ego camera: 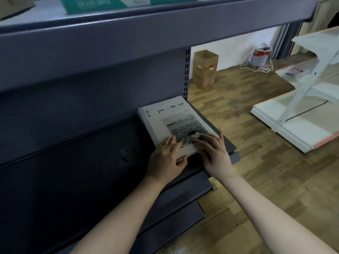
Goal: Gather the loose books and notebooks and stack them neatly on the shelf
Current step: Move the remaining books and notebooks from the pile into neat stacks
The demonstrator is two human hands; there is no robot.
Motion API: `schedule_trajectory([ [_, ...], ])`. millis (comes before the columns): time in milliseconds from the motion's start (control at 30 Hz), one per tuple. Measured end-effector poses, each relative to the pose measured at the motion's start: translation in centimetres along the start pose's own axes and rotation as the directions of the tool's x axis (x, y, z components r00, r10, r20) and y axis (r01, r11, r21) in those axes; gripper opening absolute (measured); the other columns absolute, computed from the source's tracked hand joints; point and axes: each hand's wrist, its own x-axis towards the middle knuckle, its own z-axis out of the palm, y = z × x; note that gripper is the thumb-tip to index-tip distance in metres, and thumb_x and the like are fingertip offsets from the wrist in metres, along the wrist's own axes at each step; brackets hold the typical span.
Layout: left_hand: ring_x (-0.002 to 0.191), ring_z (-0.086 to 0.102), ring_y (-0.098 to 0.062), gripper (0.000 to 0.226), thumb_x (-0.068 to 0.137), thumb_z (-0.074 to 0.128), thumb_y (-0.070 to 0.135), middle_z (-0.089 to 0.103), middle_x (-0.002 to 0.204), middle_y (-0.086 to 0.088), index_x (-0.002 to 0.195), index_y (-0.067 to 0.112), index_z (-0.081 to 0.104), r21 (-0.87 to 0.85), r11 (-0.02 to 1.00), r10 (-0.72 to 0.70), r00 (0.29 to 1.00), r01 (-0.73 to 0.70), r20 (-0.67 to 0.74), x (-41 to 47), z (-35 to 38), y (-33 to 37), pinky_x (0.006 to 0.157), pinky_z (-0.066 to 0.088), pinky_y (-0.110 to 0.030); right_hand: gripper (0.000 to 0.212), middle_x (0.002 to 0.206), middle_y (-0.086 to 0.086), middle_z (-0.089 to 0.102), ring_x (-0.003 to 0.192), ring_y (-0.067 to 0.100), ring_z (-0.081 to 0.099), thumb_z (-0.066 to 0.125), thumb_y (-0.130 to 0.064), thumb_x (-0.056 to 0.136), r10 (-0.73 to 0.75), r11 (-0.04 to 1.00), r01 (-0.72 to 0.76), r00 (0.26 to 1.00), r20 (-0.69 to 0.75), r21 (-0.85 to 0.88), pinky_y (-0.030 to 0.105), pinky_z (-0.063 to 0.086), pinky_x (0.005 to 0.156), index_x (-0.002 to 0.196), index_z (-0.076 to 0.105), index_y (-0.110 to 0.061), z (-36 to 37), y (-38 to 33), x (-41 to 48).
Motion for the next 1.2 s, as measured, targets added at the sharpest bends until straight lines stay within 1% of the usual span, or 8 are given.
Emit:
schedule_trajectory([
  [100,0.109,0.064,-0.027,0.044,0.082,0.047,0.039,0.067,0.115,-0.015,0.107,0.010,0.069,0.011,1.000,0.026,1.000,-0.026,-0.016,-0.2,-0.2,0.0,0.085,0.053,-0.035,0.036,0.127,0.008,0.060,0.125,0.022,0.045,0.044,-0.026,0.092,0.052,0.998,-0.052,0.999,0.010,0.020,0.045,0.017,0.114,0.114,0.068,-0.013,0.1,-0.2,0.1],
  [267,0.122,0.054,-0.027,0.047,0.089,0.044,0.039,0.060,0.128,-0.012,0.123,0.012,0.062,0.023,0.999,0.040,0.999,-0.041,0.018,0.0,-0.2,-0.3,0.099,0.043,-0.038,0.035,0.129,0.008,0.059,0.127,0.022,0.046,0.045,-0.026,0.092,0.057,0.998,-0.057,0.998,-0.006,-0.007,0.042,0.022,0.114,0.117,0.066,-0.014,0.3,-0.1,0.0],
  [500,0.126,0.048,-0.034,0.052,0.092,0.037,0.037,0.052,0.135,-0.018,0.129,0.007,0.056,0.012,1.000,0.026,0.994,-0.027,0.104,0.2,-0.1,-0.1,0.106,0.036,-0.047,0.037,0.131,0.011,0.057,0.128,0.025,0.044,0.046,-0.021,0.089,0.056,0.998,-0.056,0.998,-0.011,-0.035,0.046,0.024,0.113,0.119,0.065,-0.011,0.5,-0.1,0.0],
  [667,0.126,0.048,-0.037,0.052,0.091,0.036,0.034,0.051,0.135,-0.021,0.130,0.004,0.054,0.057,0.997,0.047,0.986,-0.056,0.159,0.4,-0.2,-0.1,0.105,0.034,-0.050,0.045,0.140,0.014,0.048,0.135,0.030,0.037,0.037,-0.023,0.092,0.058,0.994,-0.047,0.992,0.113,-0.104,0.048,0.017,0.115,0.131,0.055,-0.012,0.2,-0.4,0.3],
  [733,0.132,0.039,-0.038,0.051,0.095,0.035,0.032,0.043,0.142,-0.023,0.136,0.003,0.048,0.095,0.993,0.056,0.981,-0.075,0.186,0.5,-0.4,0.2,0.111,0.025,-0.047,0.050,0.142,0.017,0.045,0.136,0.033,0.034,0.032,-0.024,0.090,0.085,0.988,-0.062,0.983,0.163,-0.139,0.048,0.012,0.115,0.134,0.051,-0.012,0.1,-0.6,0.4],
  [800,0.143,0.018,-0.035,0.052,0.101,0.033,0.029,0.022,0.153,-0.021,0.146,0.005,0.028,0.149,0.984,0.063,0.971,-0.100,0.231,0.7,-0.7,0.5,0.117,0.008,-0.041,0.055,0.145,0.018,0.041,0.139,0.035,0.029,0.028,-0.028,0.088,0.128,0.984,-0.099,0.972,0.196,-0.151,0.048,0.007,0.115,0.137,0.048,-0.013,-0.2,-1.0,0.6],
  [933,0.146,-0.006,-0.024,0.058,0.103,0.024,0.032,-0.005,0.159,-0.010,0.151,0.012,0.000,0.234,0.969,0.008,0.952,-0.084,0.305,0.6,-1.9,0.6,0.118,-0.006,-0.036,0.054,0.141,0.021,0.045,0.135,0.038,0.035,0.032,-0.022,0.084,0.142,0.979,-0.110,0.972,0.189,-0.174,0.057,0.012,0.111,0.133,0.052,-0.010,-0.5,-2.3,0.8],
  [1200,0.145,-0.011,-0.018,0.072,0.099,0.023,0.051,-0.014,0.158,-0.004,0.149,0.012,-0.010,0.334,0.917,-0.311,0.914,0.217,0.259,-7.2,-7.4,-4.9,0.118,-0.008,-0.036,0.051,0.136,0.016,0.052,0.130,0.036,0.043,0.032,-0.021,0.083,-0.151,0.984,0.172,0.947,0.285,-0.051,0.055,0.017,0.111,0.121,0.062,-0.008,3.1,-11.2,2.3],
])
